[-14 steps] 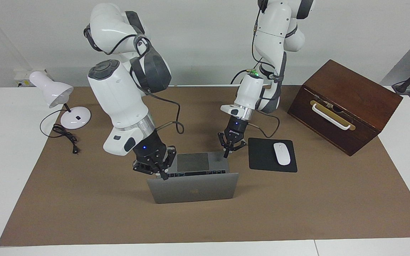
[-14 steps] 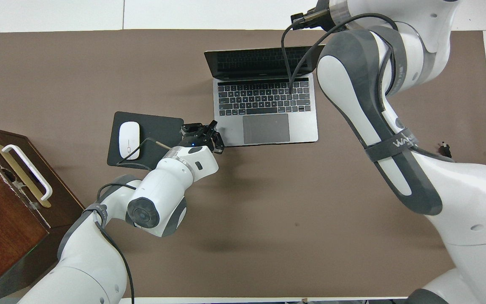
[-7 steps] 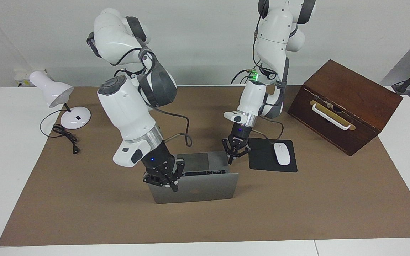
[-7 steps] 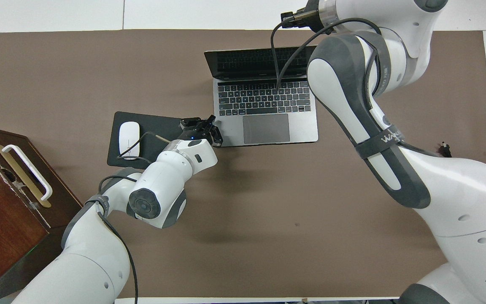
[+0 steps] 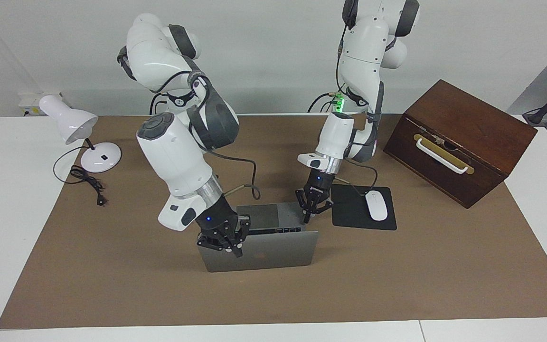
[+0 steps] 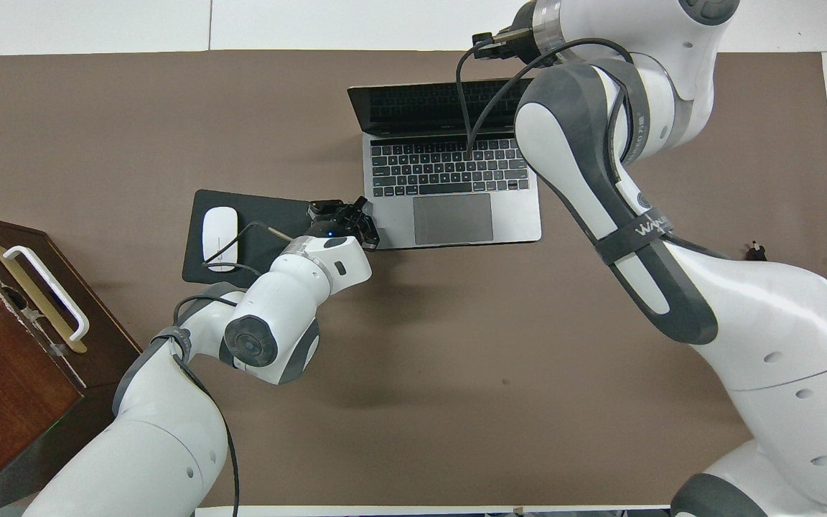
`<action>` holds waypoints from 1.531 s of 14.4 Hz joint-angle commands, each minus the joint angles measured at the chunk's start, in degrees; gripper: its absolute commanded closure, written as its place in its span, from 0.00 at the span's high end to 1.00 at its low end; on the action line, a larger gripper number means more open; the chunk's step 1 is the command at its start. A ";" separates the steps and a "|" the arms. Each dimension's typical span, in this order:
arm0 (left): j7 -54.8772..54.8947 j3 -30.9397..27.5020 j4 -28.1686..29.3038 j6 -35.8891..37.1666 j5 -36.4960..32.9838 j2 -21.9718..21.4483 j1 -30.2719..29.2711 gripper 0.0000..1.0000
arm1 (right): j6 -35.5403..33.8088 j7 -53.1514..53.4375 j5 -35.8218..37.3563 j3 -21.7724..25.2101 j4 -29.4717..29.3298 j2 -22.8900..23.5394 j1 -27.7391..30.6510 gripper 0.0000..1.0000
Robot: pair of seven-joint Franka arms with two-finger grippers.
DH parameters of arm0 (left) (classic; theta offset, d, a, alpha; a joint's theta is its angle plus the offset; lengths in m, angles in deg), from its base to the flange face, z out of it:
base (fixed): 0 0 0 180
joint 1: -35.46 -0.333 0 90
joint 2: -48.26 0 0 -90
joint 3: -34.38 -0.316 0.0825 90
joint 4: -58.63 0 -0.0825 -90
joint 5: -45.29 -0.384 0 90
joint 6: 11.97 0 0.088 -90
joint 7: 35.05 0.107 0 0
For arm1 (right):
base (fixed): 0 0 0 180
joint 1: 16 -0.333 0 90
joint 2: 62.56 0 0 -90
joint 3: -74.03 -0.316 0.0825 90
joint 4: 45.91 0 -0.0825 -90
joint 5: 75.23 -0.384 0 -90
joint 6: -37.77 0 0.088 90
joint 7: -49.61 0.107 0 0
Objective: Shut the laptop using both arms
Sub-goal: 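Pull the laptop lid toward the robot with the right gripper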
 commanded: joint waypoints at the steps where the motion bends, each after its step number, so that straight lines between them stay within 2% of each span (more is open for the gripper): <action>1: 1.43 0.13 0.10 -1.23 -1.12 0.90 -0.57 0.00 | 1.09 0.92 0.71 -0.99 -0.85 1.25 0.42 0.00; 10: 1.16 0.30 -0.61 -1.32 2.13 0.03 1.01 0.00 | 0.04 1.36 -0.52 -1.25 -0.59 1.69 0.51 0.00; 14: 1.25 0.21 -0.60 -1.32 3.80 -0.07 2.50 0.00 | -1.19 3.38 -5.10 -1.25 0.03 1.60 0.68 0.00; 17: 1.95 0.04 1.85 -1.32 3.63 -0.15 3.91 0.00 | -2.51 3.47 -5.10 -1.25 0.03 1.60 0.68 0.00; 22: 3.00 -0.05 2.73 -1.32 3.63 -0.15 3.82 0.00 | -4.79 3.83 -5.01 -1.17 0.29 1.60 0.77 0.00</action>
